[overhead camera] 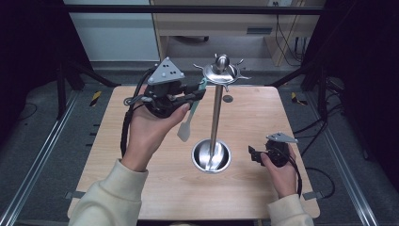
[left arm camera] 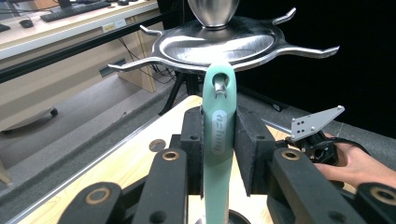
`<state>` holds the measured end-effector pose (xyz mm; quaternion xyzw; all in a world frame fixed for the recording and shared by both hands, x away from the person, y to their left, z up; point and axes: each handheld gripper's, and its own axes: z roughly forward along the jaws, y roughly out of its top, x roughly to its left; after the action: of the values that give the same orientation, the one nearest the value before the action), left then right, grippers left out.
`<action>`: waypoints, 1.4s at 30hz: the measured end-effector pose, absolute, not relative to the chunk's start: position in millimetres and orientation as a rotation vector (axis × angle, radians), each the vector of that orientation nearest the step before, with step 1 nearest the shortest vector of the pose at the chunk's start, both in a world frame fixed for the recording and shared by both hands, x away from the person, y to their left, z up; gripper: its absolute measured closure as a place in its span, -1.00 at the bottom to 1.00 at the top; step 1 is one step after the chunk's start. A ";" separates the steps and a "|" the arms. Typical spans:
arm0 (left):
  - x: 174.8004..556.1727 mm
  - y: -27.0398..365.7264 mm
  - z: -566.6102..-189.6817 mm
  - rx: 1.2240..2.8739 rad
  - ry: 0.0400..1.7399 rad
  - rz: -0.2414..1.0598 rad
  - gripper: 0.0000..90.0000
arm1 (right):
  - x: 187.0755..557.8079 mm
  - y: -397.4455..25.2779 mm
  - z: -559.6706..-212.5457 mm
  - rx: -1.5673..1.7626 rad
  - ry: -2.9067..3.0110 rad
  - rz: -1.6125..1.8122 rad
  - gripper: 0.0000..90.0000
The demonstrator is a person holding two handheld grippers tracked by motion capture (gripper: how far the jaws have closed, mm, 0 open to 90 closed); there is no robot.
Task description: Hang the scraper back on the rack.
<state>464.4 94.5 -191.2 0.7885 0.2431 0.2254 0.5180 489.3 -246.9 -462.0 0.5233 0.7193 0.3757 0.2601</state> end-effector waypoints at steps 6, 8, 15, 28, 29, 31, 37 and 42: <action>464.9 94.9 -192.9 1.884 0.573 0.544 0.64 | 489.4 -246.1 -462.4 1.421 1.950 1.015 -0.74; 464.7 94.6 -194.2 1.877 0.571 0.548 0.64 | 489.2 -245.5 -462.4 1.425 1.949 1.015 -0.74; 465.9 94.2 -198.1 1.851 0.565 0.547 0.64 | 488.8 -245.6 -462.1 1.418 1.949 1.018 -0.74; 467.2 95.6 -200.3 1.835 0.557 0.530 0.64 | 488.4 -244.7 -463.0 1.413 1.958 1.018 -0.75; 467.2 95.6 -200.3 1.835 0.557 0.530 0.64 | 488.4 -244.7 -463.0 1.413 1.958 1.018 -0.75; 467.4 95.8 -200.4 1.833 0.559 0.526 0.64 | 487.9 -244.1 -462.3 1.412 1.960 1.015 -0.75; 465.4 96.4 -199.7 1.844 0.553 0.545 0.63 | 488.4 -242.2 -462.6 1.398 1.970 1.000 -0.75; 464.3 96.8 -202.7 1.834 0.549 0.549 0.53 | 488.0 -242.5 -462.8 1.401 1.970 0.994 -0.75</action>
<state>464.3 96.8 -202.7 0.7727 0.2313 0.2314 0.5439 488.0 -242.5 -462.8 0.5173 0.7277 0.3670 0.2609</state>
